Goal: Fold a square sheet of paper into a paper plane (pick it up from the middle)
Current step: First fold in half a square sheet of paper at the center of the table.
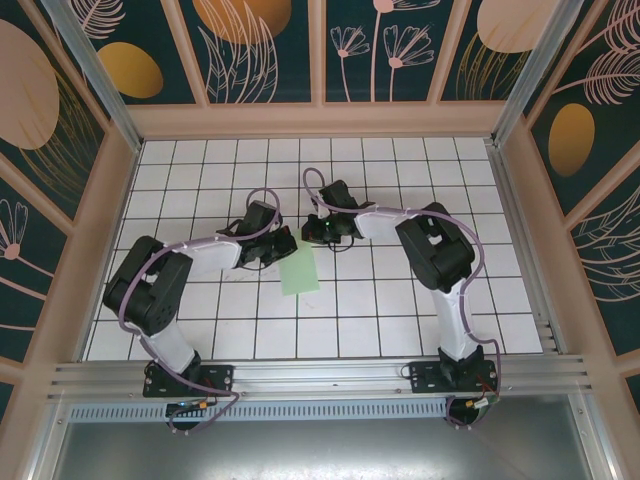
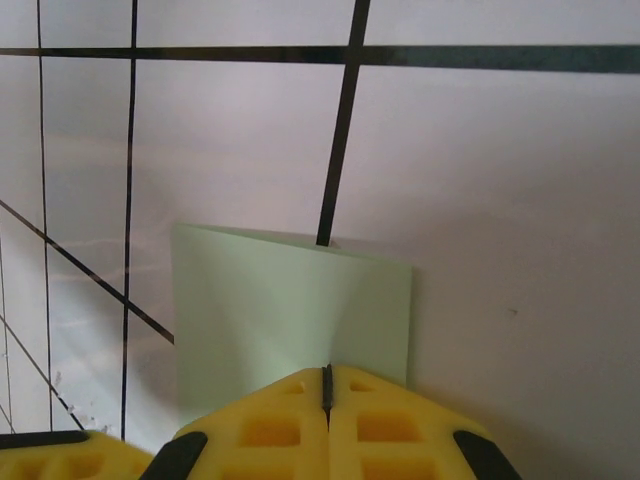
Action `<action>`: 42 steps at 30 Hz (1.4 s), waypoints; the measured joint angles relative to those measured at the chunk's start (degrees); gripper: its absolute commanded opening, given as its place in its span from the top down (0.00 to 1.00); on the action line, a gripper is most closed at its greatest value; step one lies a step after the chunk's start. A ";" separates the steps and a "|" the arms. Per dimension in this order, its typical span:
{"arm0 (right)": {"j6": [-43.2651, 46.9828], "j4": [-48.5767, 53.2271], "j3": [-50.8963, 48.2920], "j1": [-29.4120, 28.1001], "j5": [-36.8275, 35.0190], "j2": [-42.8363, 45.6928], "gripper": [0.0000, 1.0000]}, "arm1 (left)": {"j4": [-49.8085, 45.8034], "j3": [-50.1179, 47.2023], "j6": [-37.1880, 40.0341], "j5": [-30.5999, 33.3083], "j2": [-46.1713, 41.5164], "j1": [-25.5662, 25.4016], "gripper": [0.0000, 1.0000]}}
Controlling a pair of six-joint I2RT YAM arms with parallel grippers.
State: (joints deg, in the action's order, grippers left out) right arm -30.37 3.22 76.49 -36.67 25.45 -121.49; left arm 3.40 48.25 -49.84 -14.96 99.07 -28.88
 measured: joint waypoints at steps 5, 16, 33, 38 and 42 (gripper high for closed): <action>0.02 -0.04 0.11 0.50 0.63 -0.42 1.00 | -0.33 -0.31 -0.02 0.00 2.12 -0.02 1.00; -0.44 0.11 2.93 0.90 1.92 -2.54 1.00 | -0.31 -0.37 0.07 -0.04 2.47 -0.02 1.00; -4.55 -0.90 9.53 5.33 -0.81 -6.16 1.00 | 3.32 -2.56 0.28 0.00 2.23 0.00 1.00; -4.46 -1.75 7.48 4.17 0.17 -4.96 1.00 | 3.21 -2.45 1.20 0.02 2.23 -0.02 1.00; -4.04 -1.86 6.99 1.44 1.14 -3.63 1.00 | 2.51 -2.05 2.38 0.24 2.23 -0.02 1.00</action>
State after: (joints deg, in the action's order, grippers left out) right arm -34.41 1.37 83.48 -35.22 26.59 -125.12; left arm 5.91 46.19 -47.46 -14.72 101.30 -28.91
